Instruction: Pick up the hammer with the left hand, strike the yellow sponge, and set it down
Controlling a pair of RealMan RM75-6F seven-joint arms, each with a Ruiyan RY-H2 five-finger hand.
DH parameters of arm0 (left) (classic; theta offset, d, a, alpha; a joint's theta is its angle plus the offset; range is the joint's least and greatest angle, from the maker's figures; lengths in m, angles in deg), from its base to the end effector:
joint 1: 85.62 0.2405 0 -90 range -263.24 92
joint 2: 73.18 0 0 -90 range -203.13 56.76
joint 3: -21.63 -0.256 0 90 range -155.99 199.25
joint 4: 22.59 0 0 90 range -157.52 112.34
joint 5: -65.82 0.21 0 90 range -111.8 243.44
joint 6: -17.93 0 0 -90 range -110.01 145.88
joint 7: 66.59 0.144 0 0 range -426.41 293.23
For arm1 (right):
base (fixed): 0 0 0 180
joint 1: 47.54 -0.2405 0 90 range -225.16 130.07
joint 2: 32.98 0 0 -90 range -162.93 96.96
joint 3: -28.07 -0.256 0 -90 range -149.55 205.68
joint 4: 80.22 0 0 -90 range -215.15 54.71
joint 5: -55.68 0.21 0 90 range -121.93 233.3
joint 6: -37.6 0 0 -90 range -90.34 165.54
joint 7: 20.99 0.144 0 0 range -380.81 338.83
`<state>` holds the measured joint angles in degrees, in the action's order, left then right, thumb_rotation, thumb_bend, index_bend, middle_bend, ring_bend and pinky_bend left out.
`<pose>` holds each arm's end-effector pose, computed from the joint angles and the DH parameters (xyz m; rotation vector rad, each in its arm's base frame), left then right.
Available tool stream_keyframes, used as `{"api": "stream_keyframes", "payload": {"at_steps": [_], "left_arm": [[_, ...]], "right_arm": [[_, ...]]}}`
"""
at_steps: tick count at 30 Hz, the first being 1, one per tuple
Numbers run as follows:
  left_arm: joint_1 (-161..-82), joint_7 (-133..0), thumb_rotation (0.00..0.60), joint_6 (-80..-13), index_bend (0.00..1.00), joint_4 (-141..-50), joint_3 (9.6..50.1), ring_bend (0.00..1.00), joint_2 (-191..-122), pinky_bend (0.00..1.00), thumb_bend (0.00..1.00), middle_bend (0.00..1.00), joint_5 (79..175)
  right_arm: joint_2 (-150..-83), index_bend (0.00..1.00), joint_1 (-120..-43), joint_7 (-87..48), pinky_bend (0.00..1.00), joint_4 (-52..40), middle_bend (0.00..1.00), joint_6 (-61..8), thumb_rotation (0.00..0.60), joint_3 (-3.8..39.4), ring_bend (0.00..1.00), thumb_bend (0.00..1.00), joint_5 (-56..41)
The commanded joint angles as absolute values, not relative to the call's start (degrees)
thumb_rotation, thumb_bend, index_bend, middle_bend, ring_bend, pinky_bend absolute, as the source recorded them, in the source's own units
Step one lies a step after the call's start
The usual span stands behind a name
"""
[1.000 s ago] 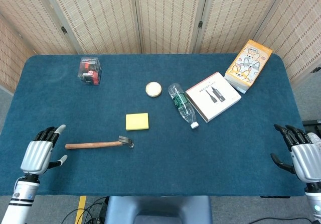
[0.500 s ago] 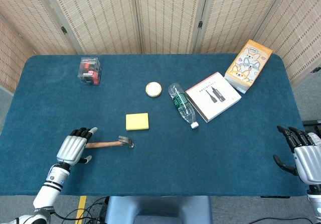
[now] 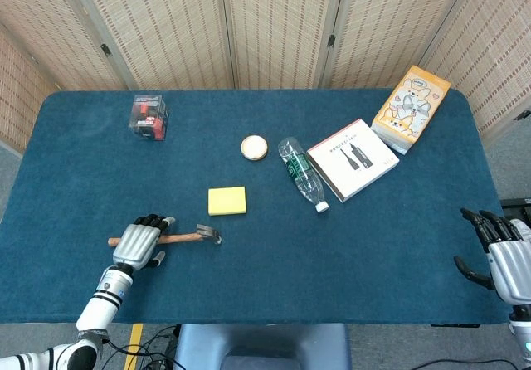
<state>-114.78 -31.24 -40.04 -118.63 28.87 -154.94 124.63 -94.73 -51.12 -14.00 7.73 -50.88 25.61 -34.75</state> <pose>-0.2157 0.2810 0.0088 -1.8108 -0.9792 -0.6233 -0.3192 -0.1733 0.1821 1.4072 -0.8509 0.9659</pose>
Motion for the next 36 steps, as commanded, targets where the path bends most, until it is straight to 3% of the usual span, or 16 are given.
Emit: {"api": "stream_keyframes", "payload": {"at_steps": [1,11,36], "left_arm": [[-115.5,-30.6,0.600,-40.2,0.20,-119.0,28.4,0.16,-155.3,0.23,0.42,0.23,123.9],[-117.3,-29.7,0.600,-41.0,0.23,-117.7,27.6,0.19,-157.1,0.23,0.49,0.28,121.9],[-118.6,-31.0,0.600,-42.9,0.28,-117.3,25.7,0.27,-158.1,0.23,0.53,0.38,120.4]], "right_arm": [[-94.7,0.12,-51.1,-14.0,0.20,7.7,0.23,-50.9,0.600,25.6,0.14,0.20,-34.7],[-94.9,0.12,-50.9,-13.7,0.20,7.4,0.23,-50.8,0.600,25.5,0.14,0.20,-34.3],[-94.8,0.12,-50.8,-14.1,0.20,7.7,0.23,-50.5,0.600,25.5,0.14,0.20,-34.2]]}}
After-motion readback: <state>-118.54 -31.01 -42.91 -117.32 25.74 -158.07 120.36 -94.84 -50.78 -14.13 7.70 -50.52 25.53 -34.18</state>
